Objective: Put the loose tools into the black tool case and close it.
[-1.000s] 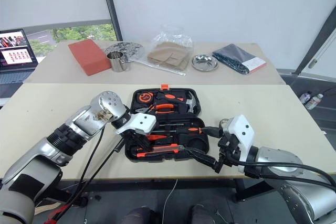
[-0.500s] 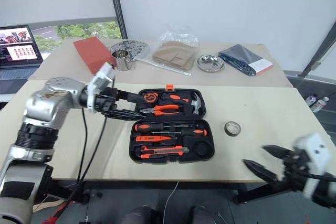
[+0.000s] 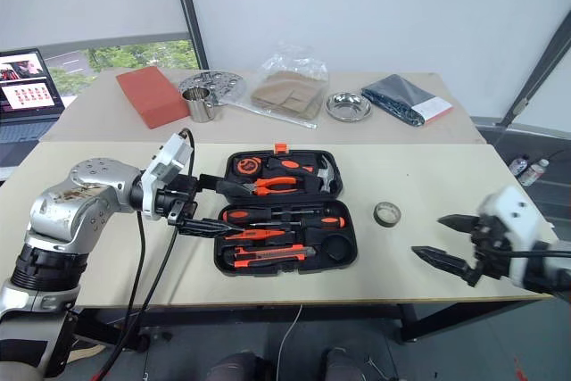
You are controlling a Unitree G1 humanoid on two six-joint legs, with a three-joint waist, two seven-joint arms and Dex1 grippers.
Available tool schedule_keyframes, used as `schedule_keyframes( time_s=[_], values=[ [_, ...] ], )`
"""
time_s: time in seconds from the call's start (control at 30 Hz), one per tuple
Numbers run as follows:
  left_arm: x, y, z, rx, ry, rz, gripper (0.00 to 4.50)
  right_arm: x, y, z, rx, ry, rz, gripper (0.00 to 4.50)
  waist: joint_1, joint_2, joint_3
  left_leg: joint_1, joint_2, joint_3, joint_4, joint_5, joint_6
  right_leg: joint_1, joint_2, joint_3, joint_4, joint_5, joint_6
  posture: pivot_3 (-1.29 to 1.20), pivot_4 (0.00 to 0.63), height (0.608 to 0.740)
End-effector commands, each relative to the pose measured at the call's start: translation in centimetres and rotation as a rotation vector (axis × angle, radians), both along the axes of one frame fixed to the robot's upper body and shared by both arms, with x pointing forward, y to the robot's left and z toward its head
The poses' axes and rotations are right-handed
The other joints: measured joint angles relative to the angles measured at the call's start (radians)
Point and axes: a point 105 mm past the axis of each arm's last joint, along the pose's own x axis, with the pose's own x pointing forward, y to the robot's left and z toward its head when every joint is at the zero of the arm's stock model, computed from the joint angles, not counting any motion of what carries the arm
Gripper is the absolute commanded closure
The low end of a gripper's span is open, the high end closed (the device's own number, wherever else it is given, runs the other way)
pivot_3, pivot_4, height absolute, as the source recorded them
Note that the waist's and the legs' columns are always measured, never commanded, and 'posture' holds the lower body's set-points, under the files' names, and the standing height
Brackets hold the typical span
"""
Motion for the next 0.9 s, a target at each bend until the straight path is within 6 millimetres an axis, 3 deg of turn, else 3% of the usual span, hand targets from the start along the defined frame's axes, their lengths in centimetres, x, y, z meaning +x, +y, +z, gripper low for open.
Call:
schedule_keyframes(
  time_s=[0.03,0.2,0.27,0.3,0.33,0.47,0.6,0.7,0.8,0.9],
  values=[
    [-0.5,-0.3,0.1,0.014,-0.048,-0.010,0.04,1.7,1.0,-0.4,-0.064,-0.028,0.029,0.00,0.001,0.000,0.000,0.000,0.000,0.000,0.000,0.000,0.000,0.000,0.000,0.000,0.000,0.000,0.000,0.00,0.150,0.734],
    [-0.7,-0.2,-0.2,0.024,-0.050,0.004,0.04,4.1,1.4,-2.3,-0.160,-0.014,-0.015,0.00,0.001,0.000,0.000,-0.002,0.000,0.000,0.000,0.000,0.000,-0.001,0.000,-0.003,-0.001,-0.001,0.002,0.00,0.150,0.734],
    [-0.8,-0.2,-0.1,0.025,-0.046,0.005,0.01,4.6,1.4,-3.2,-0.170,0.004,-0.033,0.25,0.000,0.000,0.000,-0.002,0.000,0.000,0.000,0.000,0.000,-0.001,0.000,-0.005,-0.001,-0.001,0.002,0.00,0.150,0.734],
    [-0.9,-0.2,-0.1,0.025,-0.043,0.006,0.00,4.7,1.4,-3.4,-0.171,0.008,-0.036,0.56,0.000,0.000,0.001,-0.002,0.000,0.000,0.000,0.000,0.000,-0.001,0.000,-0.007,-0.001,-0.001,0.002,0.00,0.150,0.734],
    [-0.9,-0.2,0.0,0.022,-0.042,0.007,0.00,5.1,1.5,-3.7,-0.167,0.010,-0.044,1.18,0.000,0.001,0.001,-0.002,0.000,0.000,0.000,0.000,0.000,-0.001,0.000,-0.007,0.000,-0.001,0.002,0.00,0.150,0.734],
    [-0.8,-0.1,0.2,0.020,-0.036,0.015,0.00,6.5,2.1,-4.0,-0.160,-0.017,-0.049,2.17,-0.005,0.001,0.001,-0.002,0.000,0.001,0.000,0.000,-0.001,0.000,0.000,-0.008,0.000,-0.001,0.002,0.00,0.150,0.734],
    [-0.8,-0.1,0.2,0.023,-0.035,0.007,0.00,7.0,2.4,-3.8,-0.149,-0.031,-0.037,3.62,-0.011,0.001,0.001,0.000,0.000,0.001,0.000,0.001,-0.001,0.000,0.001,-0.007,0.001,-0.003,0.004,0.00,0.150,0.734],
    [-0.7,-0.2,0.2,0.026,-0.040,-0.002,0.00,6.3,2.3,-2.5,-0.138,-0.043,0.001,4.43,-0.009,0.001,0.001,0.000,0.000,0.001,0.000,0.001,-0.001,0.000,0.000,-0.008,0.001,-0.002,0.003,0.00,0.150,0.734],
    [-0.7,-0.3,0.2,0.029,-0.042,-0.010,0.00,4.4,3.6,-0.3,-0.100,-0.047,0.097,4.43,-0.005,0.003,0.002,-0.001,0.000,0.001,0.000,0.001,-0.001,0.000,0.000,-0.008,0.001,-0.002,0.002,0.00,0.150,0.734],
    [-0.9,-0.4,0.1,0.038,-0.043,-0.026,0.00,1.7,6.7,2.0,-0.012,-0.031,0.236,4.43,-0.005,0.005,0.003,-0.002,0.000,0.000,0.000,0.001,-0.001,-0.001,0.000,-0.008,0.001,-0.001,0.002,0.00,0.150,0.734]
  ],
)
